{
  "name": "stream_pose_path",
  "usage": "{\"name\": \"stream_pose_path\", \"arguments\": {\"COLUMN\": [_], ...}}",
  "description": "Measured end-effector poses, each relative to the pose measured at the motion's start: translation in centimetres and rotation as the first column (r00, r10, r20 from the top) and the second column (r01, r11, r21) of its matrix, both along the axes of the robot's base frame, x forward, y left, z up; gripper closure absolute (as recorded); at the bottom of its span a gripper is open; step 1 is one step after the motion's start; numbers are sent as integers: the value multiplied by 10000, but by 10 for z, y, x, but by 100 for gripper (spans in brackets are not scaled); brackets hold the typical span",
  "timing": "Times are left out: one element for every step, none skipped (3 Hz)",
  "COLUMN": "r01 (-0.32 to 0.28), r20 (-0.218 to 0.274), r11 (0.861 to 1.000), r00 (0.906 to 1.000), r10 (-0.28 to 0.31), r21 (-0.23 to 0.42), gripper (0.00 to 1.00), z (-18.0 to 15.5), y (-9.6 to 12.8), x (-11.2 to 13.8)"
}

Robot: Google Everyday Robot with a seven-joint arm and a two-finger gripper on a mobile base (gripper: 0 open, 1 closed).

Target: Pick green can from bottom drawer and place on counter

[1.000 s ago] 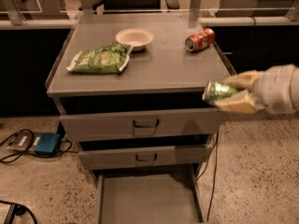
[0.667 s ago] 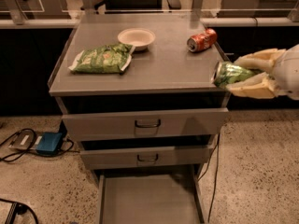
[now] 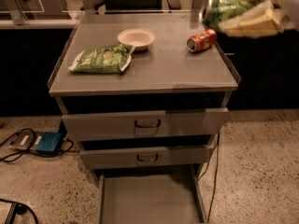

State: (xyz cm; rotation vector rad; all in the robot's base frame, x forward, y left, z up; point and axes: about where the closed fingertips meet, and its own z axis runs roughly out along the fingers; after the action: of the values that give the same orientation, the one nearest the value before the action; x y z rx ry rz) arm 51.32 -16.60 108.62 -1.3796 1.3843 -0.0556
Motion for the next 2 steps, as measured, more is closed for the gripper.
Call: {"name": "stream_pose_path", "arguments": {"r01": [-794,-797], "r20": [706,706], "r11": [9965,9965], "r00": [9945,9945], "r10": [773,777], "r21": [271,268], "gripper": [100,100], "z": [50,50], "y": [37,37], "x": [27,27]}}
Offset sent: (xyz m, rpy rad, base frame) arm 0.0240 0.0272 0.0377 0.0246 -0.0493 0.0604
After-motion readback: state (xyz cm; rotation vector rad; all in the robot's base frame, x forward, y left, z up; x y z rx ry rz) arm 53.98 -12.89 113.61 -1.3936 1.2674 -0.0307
